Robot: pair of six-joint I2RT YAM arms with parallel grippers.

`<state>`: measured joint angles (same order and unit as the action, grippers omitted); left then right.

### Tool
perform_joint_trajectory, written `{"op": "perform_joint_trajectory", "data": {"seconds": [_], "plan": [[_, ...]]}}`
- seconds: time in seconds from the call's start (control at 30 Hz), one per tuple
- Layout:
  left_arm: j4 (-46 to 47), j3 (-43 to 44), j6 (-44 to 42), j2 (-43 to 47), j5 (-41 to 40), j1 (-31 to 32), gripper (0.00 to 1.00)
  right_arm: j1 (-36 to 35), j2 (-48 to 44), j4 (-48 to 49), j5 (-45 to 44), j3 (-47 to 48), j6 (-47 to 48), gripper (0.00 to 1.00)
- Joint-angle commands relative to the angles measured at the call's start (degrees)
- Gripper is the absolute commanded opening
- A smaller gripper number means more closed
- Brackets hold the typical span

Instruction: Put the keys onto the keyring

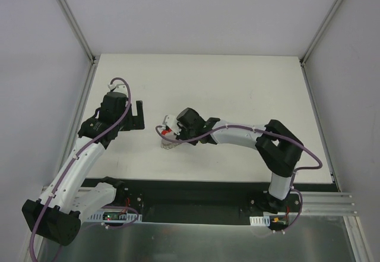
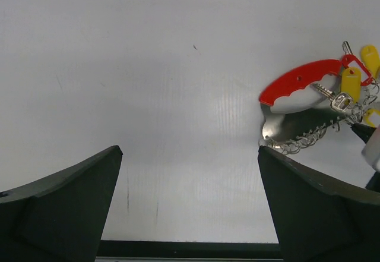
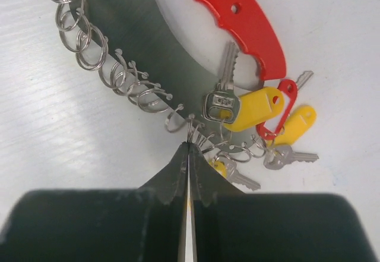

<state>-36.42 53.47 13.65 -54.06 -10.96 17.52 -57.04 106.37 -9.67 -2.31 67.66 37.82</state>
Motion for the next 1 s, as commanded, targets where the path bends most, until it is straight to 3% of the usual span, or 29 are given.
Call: {"op": "perform_joint_trajectory", "data": {"seconds": [0.0,0.23,0.57,0.67,0.8,0.97], "plan": [[0.92,-0.21,-0.55,-0.08,1.03,-0.56,0.99,0.7,-7.57,0.44,1.69,-0.77,-4.07,0.01],[0.92,-0.39,-0.64,-0.08,1.47,-0.56,0.99,4.03,-11.18,0.79,9.15,-2.09,-10.66,0.01],[1.0,-0.65,-0.82,-0.52,2.61,-0.56,0.99,4.83,-5.56,0.62,11.45,-2.44,-16.9,0.01],[1.0,-0.65,-0.82,-0.6,2.7,-0.56,0.99,4.65,-4.77,0.36,11.01,-2.27,-17.78,0.07],[1.09,-0.56,-0.91,-0.69,2.79,-0.56,0.99,4.74,-5.64,0.36,7.33,-2.88,-19.36,0.26],[1.0,-0.56,-0.9,-0.69,2.87,-0.56,0.99,4.65,-8.36,0.0,2.66,-4.11,-20.42,0.34]]}}
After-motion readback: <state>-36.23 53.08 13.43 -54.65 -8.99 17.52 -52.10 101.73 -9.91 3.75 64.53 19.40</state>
